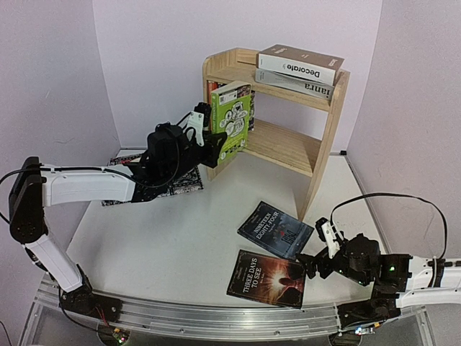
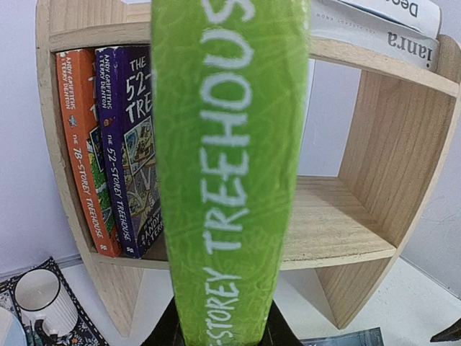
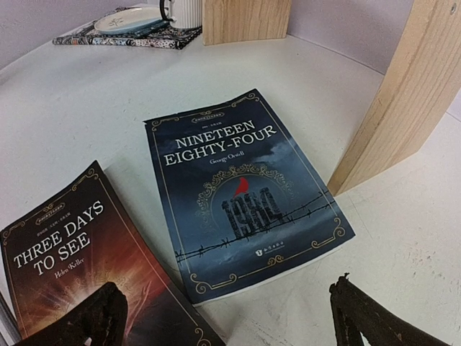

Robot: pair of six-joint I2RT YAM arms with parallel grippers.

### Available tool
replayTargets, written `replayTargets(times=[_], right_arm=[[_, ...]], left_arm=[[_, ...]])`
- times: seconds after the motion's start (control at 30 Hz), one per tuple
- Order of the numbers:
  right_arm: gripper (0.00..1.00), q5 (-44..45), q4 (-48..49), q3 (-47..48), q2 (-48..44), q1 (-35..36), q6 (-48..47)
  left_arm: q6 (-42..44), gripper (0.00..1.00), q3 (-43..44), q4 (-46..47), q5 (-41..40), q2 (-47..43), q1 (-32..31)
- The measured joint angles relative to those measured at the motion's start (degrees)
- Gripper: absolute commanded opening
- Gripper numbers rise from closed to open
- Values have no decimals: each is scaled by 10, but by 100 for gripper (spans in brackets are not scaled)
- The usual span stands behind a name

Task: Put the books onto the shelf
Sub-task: Place the book in the book pile on the shelf.

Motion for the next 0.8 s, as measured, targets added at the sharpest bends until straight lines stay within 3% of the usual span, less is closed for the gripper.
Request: replayTargets(times=[0.8], right_arm=[[98, 0, 4, 0, 3, 0, -1]], left_arm=[[-12, 0, 6, 67, 34, 45, 28]])
